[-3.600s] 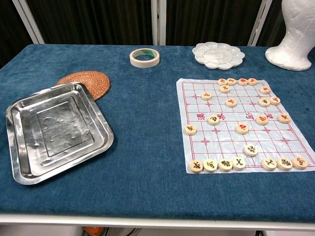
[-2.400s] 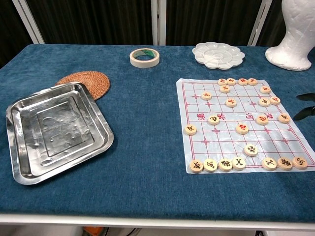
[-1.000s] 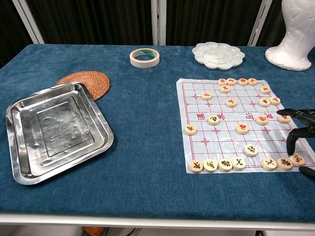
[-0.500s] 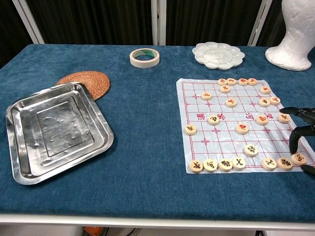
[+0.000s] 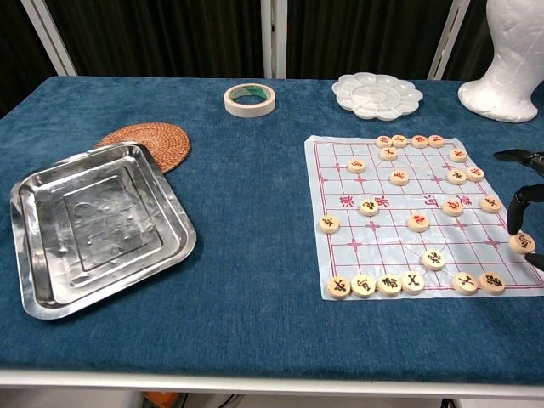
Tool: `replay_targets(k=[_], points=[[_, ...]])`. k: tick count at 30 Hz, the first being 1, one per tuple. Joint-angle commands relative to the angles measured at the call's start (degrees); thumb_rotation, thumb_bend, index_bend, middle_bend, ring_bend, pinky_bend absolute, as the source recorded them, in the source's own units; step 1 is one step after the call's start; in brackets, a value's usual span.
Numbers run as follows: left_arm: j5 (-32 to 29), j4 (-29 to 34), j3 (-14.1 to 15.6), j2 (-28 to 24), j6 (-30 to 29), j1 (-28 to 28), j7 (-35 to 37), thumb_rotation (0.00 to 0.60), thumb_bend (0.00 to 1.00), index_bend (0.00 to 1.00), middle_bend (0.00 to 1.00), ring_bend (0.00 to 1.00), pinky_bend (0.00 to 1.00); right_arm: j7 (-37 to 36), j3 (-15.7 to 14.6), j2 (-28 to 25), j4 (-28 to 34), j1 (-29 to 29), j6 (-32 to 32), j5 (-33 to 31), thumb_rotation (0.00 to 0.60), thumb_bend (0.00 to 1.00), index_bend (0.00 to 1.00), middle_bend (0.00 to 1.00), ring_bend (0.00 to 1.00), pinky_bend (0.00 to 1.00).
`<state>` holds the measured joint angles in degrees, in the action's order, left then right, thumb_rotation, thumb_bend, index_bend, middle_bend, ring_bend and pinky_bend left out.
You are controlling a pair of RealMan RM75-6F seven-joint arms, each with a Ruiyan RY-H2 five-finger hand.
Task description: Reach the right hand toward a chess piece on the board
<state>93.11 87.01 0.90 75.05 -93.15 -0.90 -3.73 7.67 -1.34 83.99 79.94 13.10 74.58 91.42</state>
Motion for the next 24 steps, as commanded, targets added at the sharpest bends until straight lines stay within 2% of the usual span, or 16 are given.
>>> replay_targets(k=[1,11,24], points=[[0.08,0.01,0.01,-0.03,-0.04,0.01,0.00,0.600,0.11,0.04,0.07,0.00,0.01,0.54,0.71,0.30,0.11,0.83,-0.52,-0.17,0.600,0.24,0.56,0.00,0.00,0.00],[-0.09,0.00,0.00,-0.13,-0.06,-0.10,0.17,0.600,0.11,0.04,0.07,0.00,0.01,4.02,3.20,1.41,0.95,4.95,-5.88,-2.77,0.600,0.24,0.56,0.00,0.00,0.00],[-0.27,-0.75,-0.03,0.18,0.18,-0.01,0.80,0.600,0.11,0.04,0.07,0.00,0.01,6.47,2.76,2.34,0.60,6.31,-8.85,-5.31,0.600,0.24,0.56,0.00,0.00,0.00]])
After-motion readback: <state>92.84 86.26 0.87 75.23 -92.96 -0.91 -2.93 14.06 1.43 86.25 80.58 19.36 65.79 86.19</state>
